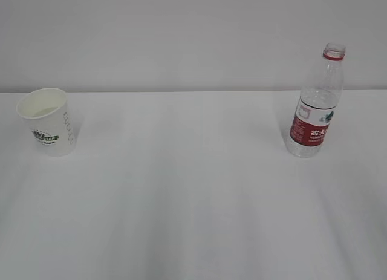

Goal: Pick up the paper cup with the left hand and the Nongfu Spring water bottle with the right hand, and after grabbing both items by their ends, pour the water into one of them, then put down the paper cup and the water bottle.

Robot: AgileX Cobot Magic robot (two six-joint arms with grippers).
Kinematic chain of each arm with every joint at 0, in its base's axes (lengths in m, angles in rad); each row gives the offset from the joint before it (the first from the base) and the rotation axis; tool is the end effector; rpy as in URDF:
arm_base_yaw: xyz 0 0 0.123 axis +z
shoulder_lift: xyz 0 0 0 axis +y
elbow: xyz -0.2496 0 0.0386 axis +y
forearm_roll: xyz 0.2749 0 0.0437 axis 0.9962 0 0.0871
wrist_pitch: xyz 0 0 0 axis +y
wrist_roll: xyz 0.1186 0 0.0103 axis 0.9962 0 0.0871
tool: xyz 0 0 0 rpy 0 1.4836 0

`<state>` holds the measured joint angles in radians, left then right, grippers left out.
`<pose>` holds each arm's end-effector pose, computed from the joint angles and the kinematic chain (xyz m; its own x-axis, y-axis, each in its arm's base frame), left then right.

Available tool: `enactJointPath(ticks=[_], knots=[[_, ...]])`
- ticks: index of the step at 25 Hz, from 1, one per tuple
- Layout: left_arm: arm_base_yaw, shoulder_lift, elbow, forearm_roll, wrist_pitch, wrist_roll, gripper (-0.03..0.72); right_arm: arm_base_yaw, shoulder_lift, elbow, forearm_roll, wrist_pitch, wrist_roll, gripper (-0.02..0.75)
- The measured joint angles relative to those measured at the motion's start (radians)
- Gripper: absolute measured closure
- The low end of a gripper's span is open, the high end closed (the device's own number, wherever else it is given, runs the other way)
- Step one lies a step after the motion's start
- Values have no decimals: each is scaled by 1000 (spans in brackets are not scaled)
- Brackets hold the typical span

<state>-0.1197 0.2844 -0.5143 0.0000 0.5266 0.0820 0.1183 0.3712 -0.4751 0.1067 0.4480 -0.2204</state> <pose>0.1444 -0.0174 0.3105 -0.1960 0.1061 -0.9748 0.1359 0.9875 0.0801 0.1635 0.0250 0.2915 -0.2282 -0.1517 -0.9617 -0.1920 0.9754 -0.1083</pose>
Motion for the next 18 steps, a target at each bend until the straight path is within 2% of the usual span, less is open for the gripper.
enactJointPath(ticks=[8,13,18], knots=[[0,-8,-135,0,277,0,117,0,-73,-57,-38,235,47,149],[0,-15,-140,-8,403,0,118,0,-137,-58,-131,366,123,150],[0,-23,-140,-9,483,0,127,0,-196,-60,-143,494,152,150]])
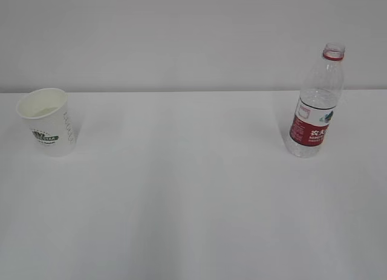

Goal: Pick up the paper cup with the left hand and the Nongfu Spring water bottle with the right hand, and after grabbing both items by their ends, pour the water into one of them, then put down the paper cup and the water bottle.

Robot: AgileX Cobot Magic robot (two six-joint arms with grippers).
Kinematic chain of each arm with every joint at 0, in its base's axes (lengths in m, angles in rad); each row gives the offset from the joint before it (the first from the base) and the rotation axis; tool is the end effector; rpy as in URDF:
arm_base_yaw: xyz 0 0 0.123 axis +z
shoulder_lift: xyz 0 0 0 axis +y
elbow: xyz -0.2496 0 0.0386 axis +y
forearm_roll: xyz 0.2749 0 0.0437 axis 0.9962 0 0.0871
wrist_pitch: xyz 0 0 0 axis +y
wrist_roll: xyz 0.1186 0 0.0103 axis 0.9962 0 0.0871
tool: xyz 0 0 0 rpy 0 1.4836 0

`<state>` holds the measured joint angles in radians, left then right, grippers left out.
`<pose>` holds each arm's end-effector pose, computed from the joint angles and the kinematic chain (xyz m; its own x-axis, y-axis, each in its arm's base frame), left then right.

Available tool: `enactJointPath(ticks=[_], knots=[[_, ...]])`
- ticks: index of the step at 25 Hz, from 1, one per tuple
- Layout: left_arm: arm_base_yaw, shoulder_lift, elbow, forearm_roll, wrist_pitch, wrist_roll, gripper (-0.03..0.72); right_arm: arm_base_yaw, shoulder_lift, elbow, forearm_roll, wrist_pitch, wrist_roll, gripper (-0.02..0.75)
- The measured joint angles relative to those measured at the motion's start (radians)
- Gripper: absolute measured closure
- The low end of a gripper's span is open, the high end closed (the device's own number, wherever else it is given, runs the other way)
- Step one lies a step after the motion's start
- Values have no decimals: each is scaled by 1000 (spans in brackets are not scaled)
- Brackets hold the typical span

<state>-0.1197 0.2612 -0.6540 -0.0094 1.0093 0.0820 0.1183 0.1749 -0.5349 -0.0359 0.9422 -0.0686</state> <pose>0.1079 -0.0139 0.3102 -0.4901 0.1364 -0.8609 0.1644 0.9844 0.0624 0.1072 0.0093 0.2856 -0.4613 -0.1450 -0.8753 -0.1345 0.9866 -0.0926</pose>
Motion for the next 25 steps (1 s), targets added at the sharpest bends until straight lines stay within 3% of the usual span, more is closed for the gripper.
enactJointPath(ticks=[9,16,25], knots=[[0,-110,28,-35,40,0,230,0,-77,0,2,155,6,149],[0,-258,66,-36,95,0,238,0,-84,8,3,231,6,149],[0,-258,124,-10,117,0,241,0,-84,27,12,228,6,150]])
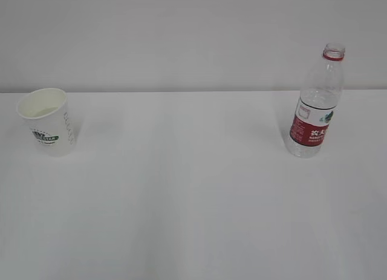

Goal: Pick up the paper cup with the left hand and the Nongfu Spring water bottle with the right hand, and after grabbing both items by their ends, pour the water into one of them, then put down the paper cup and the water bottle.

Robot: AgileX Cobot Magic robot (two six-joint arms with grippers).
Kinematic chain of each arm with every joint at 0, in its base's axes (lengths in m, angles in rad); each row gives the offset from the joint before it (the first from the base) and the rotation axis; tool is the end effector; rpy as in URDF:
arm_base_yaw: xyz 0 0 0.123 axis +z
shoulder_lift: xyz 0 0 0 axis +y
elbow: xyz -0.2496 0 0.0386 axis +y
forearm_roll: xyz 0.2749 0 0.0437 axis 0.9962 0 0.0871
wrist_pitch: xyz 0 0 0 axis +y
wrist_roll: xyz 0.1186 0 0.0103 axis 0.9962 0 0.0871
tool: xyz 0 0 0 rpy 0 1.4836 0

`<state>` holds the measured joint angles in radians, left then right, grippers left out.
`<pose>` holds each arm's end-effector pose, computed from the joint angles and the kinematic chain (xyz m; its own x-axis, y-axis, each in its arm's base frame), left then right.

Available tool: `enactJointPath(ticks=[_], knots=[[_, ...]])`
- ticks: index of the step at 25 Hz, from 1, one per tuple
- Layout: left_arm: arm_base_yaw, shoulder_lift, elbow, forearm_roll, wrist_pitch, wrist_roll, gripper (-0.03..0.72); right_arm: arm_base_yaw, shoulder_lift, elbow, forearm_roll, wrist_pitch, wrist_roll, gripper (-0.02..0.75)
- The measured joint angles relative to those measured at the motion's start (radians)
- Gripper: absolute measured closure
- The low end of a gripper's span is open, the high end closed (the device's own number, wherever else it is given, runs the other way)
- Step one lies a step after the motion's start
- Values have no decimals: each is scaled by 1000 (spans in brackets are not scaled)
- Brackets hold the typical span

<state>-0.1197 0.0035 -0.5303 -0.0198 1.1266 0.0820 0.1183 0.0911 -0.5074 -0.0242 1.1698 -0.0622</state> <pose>0.0691 -0.0105 0.2800 -0.4757 0.1312 -0.8698 0.1702 0.9839 0.0552 0.0820 0.0071 0.2617 -0.6049 -0.1440 -0.7832 -0.1443 0.9871 -0.0700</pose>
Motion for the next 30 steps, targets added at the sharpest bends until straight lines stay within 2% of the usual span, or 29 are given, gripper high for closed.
enactJointPath(ticks=[30], knots=[[0,0,9,0,-13,0,265,0,-34,10,-19,-25,0,149]])
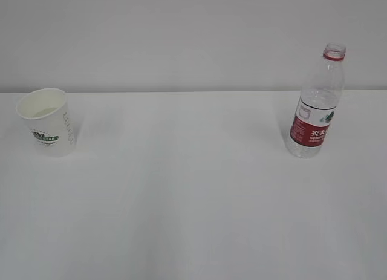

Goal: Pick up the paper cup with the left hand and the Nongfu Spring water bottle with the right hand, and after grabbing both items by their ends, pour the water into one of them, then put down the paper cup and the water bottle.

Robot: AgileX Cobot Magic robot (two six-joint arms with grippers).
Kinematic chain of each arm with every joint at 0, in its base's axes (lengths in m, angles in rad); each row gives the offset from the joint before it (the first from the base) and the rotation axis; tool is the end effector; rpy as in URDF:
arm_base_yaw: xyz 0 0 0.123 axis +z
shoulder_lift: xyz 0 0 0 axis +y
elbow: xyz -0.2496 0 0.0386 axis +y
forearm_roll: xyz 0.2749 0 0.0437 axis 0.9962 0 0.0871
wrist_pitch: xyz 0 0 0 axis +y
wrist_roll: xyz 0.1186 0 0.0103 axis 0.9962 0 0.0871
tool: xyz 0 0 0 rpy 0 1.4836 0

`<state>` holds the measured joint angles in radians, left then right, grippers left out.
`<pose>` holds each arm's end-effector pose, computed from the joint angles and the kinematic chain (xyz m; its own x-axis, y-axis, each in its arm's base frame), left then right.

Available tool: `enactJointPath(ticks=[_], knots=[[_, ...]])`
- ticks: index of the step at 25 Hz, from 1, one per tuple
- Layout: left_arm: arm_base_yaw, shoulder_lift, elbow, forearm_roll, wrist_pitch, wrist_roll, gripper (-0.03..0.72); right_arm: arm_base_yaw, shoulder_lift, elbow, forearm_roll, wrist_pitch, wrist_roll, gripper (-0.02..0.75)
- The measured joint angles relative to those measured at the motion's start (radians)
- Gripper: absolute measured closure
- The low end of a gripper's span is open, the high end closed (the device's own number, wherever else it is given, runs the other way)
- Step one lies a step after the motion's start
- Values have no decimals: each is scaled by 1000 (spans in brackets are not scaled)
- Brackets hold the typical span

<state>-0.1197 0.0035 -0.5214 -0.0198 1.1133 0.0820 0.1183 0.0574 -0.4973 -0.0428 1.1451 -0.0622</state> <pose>0.0709 -0.0107 0.2786 -0.4719 0.1305 -0.8719 0.1698 0.9839 0.0553 0.0801 0.0048 0.2635 -0.5664 -0.1476 -0.8108 -0.1320 0.9874 -0.0876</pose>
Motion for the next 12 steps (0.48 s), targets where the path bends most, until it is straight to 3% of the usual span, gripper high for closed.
enactJointPath(ticks=[12], knots=[[0,0,0,1,0,0,280,0,-72,0,0,-1,0,150]])
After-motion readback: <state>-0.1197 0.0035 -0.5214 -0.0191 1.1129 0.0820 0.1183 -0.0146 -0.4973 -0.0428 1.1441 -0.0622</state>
